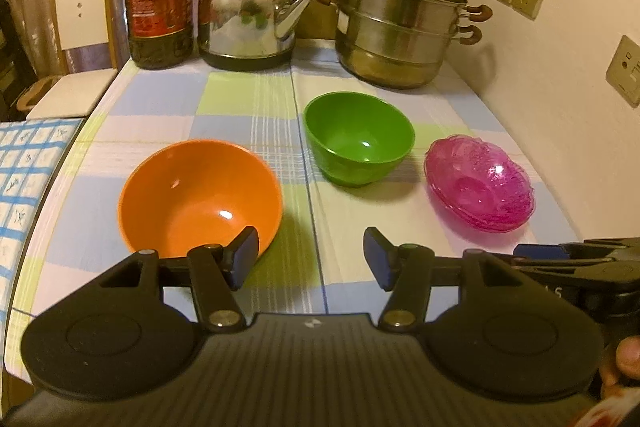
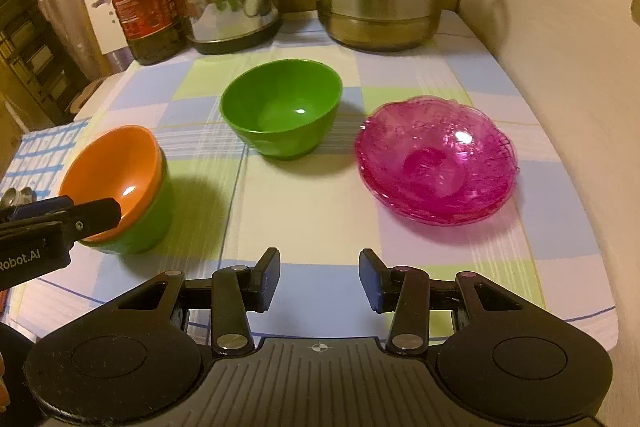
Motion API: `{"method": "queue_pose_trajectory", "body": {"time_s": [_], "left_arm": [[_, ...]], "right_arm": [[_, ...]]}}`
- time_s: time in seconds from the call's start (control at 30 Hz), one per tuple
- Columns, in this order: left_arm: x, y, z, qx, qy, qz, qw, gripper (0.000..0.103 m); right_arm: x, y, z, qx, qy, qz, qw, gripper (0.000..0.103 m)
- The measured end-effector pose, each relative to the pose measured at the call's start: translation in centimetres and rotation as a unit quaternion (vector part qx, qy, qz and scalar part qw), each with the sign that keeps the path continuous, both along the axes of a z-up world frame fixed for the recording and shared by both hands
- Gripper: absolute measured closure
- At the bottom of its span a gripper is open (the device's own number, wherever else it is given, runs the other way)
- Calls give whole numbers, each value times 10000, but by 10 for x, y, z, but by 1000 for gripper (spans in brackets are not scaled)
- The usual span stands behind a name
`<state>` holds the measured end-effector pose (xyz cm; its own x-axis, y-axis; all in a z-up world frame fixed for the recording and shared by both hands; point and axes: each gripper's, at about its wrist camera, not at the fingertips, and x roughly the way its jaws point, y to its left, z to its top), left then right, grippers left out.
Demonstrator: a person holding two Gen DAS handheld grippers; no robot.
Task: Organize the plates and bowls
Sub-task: 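Withdraw both grippers and move them to the other green bowl, then close both grippers on the rim of the green bowl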
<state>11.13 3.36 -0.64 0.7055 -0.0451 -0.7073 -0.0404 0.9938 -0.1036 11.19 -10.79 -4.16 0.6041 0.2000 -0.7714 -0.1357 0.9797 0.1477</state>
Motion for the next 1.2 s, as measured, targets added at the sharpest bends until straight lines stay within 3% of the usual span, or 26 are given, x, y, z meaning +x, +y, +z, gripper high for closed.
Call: {"method": "queue_pose_trajectory", "body": {"time_s": [0.23,0.57,0.87,1.2], "left_arm": [[13,-4,2,-341,157,-130,9992,49],[56,1,3,-376,294,-272,9985,49],[121,8,4,45,111,-306,9995,50],[202,15,-22,75,700,-499,9963,50]], "right_arm": [[3,-7,2,100,-17,-83,9999,59],[37,-19,4,444,19,-204,9988,59],[96,-28,3,669,54,-319,9972,59],[162,-25,-10,761,174,-282,9966,59]]}}
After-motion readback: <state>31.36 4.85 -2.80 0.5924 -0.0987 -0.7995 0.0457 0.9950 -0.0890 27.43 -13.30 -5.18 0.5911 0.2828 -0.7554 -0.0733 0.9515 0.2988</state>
